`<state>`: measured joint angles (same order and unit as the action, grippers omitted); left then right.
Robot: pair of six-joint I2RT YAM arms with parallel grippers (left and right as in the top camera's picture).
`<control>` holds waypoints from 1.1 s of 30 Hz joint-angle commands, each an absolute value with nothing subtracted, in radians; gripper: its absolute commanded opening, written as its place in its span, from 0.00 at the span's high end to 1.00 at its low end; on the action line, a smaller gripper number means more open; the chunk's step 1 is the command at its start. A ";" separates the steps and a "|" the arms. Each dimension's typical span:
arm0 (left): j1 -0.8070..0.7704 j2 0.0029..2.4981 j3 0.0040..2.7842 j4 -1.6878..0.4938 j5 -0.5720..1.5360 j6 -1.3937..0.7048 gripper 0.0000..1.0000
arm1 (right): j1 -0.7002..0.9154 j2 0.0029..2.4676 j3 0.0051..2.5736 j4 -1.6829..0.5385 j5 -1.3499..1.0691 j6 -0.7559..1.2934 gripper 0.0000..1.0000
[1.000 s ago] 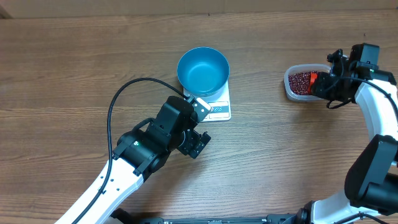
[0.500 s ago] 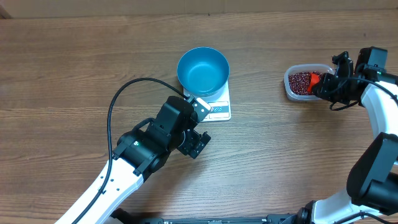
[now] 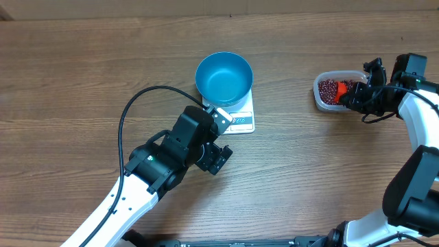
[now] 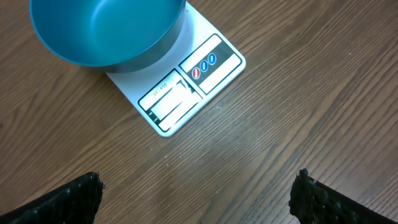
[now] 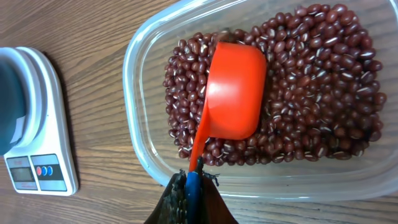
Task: Scoop item into bowl and weigh 150g on scale
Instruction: 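Dip the red cup into the beans and scoop with the right gripper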
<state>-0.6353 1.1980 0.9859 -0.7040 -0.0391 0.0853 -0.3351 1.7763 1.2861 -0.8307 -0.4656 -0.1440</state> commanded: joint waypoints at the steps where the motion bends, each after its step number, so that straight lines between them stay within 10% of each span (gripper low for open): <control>1: -0.637 1.204 0.984 -0.702 -0.048 0.097 0.01 | -0.332 1.787 1.269 -0.833 -0.526 -0.158 0.96; 33: -0.637 1.204 0.984 -0.702 -0.048 0.097 0.01 | -0.444 1.834 1.269 -0.839 -0.527 -0.025 0.96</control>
<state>-0.6353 1.1980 0.9859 -0.7036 -0.0391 0.0856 -0.4301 1.8141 1.2835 -0.8398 -0.5289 -0.0429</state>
